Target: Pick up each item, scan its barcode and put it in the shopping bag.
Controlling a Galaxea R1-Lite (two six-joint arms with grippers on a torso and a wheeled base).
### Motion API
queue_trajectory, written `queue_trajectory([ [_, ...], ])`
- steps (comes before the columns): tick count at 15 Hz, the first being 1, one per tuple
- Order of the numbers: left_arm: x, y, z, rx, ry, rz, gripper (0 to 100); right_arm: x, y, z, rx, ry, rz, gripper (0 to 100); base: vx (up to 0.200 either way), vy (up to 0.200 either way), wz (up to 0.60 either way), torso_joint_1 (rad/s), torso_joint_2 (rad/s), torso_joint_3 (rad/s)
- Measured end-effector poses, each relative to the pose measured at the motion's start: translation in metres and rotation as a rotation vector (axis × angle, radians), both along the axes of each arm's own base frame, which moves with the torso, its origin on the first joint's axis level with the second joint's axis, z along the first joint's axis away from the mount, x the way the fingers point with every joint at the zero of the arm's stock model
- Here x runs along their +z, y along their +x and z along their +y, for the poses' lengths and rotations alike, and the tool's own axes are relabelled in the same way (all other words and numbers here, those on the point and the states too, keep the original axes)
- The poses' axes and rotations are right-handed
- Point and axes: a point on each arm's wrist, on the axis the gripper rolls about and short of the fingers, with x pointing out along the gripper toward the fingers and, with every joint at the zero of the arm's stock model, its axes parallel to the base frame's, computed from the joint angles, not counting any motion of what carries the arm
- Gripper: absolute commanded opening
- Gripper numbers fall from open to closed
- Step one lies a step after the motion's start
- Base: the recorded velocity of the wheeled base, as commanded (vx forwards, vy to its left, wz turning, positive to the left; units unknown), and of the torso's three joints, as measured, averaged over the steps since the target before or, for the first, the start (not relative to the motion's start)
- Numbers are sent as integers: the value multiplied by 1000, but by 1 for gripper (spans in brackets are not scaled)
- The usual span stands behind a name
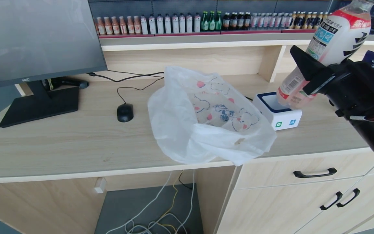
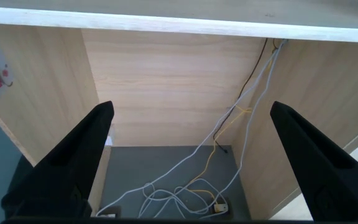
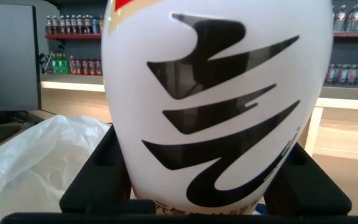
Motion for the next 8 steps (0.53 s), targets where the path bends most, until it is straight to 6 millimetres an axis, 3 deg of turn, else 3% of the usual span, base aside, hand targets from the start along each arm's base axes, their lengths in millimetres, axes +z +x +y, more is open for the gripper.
queue_trajectory([
  [5, 0, 0, 0, 0, -2, 0, 100, -3, 4, 1, -4, -5, 4, 0, 0, 200, 0, 2, 2, 0],
  [8, 0, 0, 0, -2, 3, 0, 100, -5, 6, 2, -5, -17, 9, 0, 0, 0, 0, 0, 0, 0],
])
